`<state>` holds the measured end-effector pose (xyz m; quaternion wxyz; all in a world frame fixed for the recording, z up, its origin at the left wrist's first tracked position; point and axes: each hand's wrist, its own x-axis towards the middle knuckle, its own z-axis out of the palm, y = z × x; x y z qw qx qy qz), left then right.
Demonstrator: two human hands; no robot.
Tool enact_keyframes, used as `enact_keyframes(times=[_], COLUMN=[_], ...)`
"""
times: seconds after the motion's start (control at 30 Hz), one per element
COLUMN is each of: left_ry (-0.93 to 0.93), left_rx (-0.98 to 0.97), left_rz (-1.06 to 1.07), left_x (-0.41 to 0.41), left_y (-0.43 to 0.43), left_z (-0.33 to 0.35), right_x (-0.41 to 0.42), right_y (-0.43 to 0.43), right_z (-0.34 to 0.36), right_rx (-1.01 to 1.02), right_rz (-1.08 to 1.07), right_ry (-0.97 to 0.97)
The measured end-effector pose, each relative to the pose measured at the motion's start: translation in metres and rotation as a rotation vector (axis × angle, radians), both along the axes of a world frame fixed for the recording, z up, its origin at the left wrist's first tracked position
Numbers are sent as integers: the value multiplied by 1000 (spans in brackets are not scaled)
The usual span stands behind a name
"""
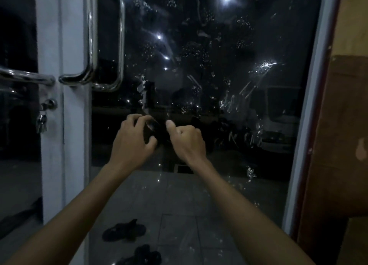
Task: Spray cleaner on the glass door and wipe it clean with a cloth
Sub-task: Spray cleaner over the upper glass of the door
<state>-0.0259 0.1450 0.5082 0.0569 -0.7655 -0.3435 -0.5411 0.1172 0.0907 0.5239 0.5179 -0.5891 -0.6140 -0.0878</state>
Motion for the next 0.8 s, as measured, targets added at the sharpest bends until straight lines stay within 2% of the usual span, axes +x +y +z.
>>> enact_keyframes(times=[0.13, 0.3, 0.53, 0.8], left_ry=[-43, -62, -42, -7], left_rx=[18, 18, 30, 44], left_rz=[27, 119, 159, 74], left_x=[-16, -43, -63, -24], left_y=[-6, -12, -23, -44], left_z=[6, 9, 7, 5], right_x=[-27, -53, -50, 27], right_y=[9, 24, 12, -17], right_z=[15, 24, 10, 9], right_rx=[14, 9, -76, 44], right_rz=[47, 75, 29, -79], right_ry=[-81, -49, -174, 166])
